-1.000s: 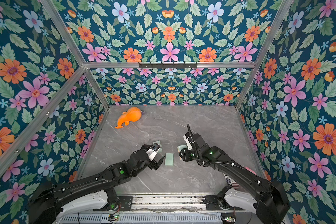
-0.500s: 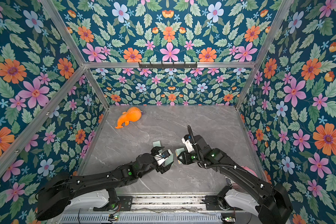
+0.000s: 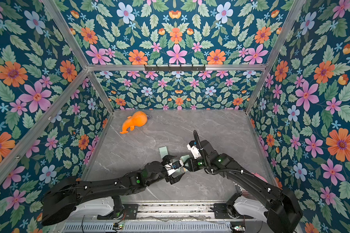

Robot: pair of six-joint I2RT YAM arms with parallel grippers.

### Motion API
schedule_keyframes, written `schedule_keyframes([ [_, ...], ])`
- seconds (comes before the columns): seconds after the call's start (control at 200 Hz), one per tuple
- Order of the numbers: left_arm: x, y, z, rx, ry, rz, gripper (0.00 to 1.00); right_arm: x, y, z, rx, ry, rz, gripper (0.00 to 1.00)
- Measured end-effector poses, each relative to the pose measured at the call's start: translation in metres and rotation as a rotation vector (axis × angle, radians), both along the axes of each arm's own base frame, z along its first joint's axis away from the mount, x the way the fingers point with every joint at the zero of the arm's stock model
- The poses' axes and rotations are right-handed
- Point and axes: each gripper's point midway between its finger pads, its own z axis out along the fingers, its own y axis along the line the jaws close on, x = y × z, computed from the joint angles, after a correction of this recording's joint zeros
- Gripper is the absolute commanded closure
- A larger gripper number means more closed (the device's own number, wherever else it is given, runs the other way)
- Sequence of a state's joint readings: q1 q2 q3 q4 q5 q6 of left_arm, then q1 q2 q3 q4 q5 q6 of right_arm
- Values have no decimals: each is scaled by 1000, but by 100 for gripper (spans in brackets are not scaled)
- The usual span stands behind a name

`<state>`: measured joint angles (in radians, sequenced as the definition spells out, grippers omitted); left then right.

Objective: Take the rings out of the lift-off lid box
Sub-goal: Open the lid on the jewelry box.

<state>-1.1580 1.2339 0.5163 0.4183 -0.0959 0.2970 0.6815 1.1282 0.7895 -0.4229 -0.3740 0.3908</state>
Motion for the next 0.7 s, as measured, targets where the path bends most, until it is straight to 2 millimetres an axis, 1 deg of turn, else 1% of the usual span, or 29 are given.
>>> schedule_keyframes([
  [0.21, 0, -3, -2, 8, 2, -9, 0, -2, 2, -4, 0, 19, 12, 78],
  [0.7, 1, -6, -1, 9, -1, -10, 2, -4, 4, -3, 9, 27, 27, 78],
])
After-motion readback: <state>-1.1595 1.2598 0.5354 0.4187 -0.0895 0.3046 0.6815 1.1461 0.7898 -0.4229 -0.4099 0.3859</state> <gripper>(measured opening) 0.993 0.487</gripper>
